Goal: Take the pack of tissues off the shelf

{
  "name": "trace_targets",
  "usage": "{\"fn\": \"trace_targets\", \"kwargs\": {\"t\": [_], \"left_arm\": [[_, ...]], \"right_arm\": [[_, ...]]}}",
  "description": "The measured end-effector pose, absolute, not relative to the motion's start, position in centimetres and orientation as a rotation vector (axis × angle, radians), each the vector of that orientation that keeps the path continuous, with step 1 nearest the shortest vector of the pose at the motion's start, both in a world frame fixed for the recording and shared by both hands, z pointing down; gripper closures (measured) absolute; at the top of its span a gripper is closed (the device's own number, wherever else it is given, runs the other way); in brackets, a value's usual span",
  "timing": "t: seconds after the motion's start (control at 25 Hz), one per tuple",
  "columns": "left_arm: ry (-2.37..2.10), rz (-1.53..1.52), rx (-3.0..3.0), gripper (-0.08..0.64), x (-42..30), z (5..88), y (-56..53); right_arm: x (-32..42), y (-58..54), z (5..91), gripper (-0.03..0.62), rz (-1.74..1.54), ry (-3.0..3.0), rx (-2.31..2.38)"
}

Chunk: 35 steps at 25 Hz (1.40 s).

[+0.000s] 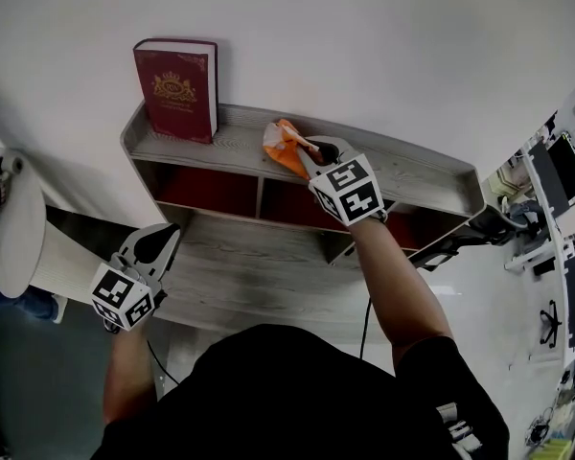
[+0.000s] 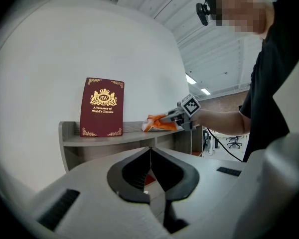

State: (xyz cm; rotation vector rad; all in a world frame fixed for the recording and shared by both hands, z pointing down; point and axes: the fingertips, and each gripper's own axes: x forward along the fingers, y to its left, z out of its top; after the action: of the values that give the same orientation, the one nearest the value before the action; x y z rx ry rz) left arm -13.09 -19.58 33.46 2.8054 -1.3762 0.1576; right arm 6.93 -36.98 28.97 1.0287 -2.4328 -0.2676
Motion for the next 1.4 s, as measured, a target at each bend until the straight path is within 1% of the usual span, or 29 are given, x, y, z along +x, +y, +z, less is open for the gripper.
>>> {"fn": "trace_targets", "kwargs": {"t": [0.52, 0.92, 1.4], "left_arm": [[-1.347, 0.164, 2.825, 0.540, -13.1, 33.4, -19.9], [-1.269, 0.198, 2.858, 0.540, -13.0, 33.7, -20.3], [-1.064, 0.192, 2.969, 0.540, -8.8, 32.8, -20.4]], "right_arm": [[7.2, -37.1, 28.8, 0.568, -0.216, -2.434, 1.049], [8.7, -35.2, 27.1, 0.569, -0.178, -2.442, 1.099], [14.2, -30.1, 25.9, 0.569, -0.119, -2.398, 1.224]]}}
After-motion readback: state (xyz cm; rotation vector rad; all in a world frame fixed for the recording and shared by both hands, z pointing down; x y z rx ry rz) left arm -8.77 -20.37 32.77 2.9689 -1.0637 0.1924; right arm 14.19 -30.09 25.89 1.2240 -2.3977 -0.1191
